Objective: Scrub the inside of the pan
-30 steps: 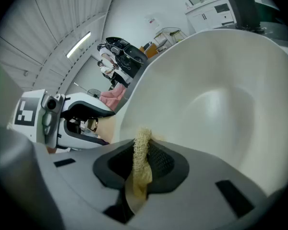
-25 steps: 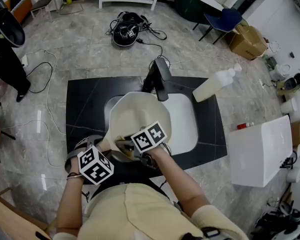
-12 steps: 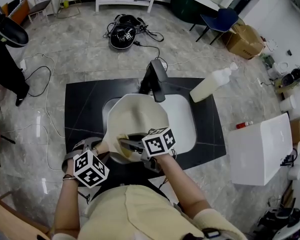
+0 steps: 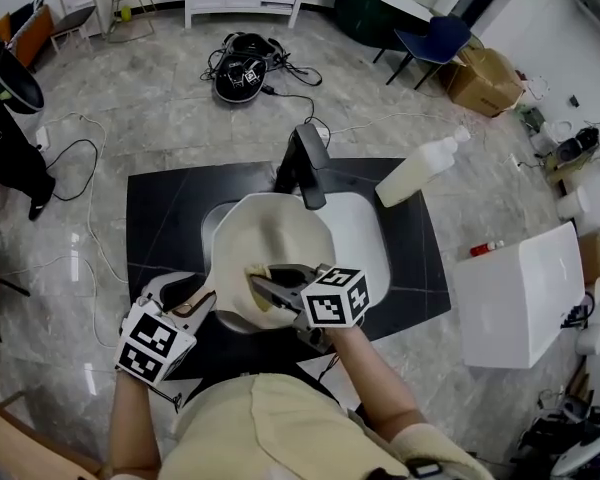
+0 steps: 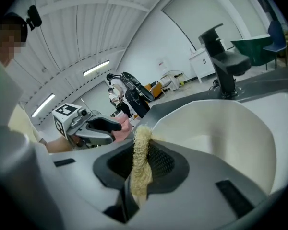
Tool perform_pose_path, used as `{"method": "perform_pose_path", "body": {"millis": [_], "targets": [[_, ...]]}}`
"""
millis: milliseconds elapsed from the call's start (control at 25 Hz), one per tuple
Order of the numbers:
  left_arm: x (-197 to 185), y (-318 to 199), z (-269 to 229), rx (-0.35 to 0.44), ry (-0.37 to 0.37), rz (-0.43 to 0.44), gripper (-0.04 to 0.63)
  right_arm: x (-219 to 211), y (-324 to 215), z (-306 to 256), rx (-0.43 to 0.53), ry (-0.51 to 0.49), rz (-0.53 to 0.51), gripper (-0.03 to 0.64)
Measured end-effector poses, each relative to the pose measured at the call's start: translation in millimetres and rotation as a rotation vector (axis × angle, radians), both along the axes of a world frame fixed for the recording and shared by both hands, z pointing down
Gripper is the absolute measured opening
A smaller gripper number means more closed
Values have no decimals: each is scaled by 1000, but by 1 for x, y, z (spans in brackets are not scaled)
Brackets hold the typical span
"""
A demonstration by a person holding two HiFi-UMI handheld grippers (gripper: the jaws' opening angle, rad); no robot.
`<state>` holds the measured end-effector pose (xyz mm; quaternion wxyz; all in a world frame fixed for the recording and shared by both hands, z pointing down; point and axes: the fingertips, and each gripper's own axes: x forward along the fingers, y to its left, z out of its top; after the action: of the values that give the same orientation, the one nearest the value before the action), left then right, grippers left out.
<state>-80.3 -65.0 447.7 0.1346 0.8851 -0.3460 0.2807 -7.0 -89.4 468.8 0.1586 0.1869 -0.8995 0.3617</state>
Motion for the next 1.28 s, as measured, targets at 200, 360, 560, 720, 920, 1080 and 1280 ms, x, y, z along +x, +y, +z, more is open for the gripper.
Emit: {"method": "perform_pose_path", "body": {"millis": [200,360,560,720,920,1080,1280], "targets": [[-4,-6,-35,10,213,-99,127,7,-3,-19,66,24,37,71],[-11,-11,-54,15,341,-184,97,11,-5,-31,118,38,65,71],[-23,-16,-59,5,432,-268,68,13,-10,-37,169,60,105,69],[-31,-16,-57,14,430,-320,43,15,-11,-40,184,62,131,67],[-42,-18,-55,43,371,-392,28,19,-16,-43,196,77,178,67],[-47,-18,-46,86,194,-418,23,20,-18,-42,202,97,216,67],[-47,-16,-40,133,28,-409,23,20,-19,-39,233,133,237,66]]}}
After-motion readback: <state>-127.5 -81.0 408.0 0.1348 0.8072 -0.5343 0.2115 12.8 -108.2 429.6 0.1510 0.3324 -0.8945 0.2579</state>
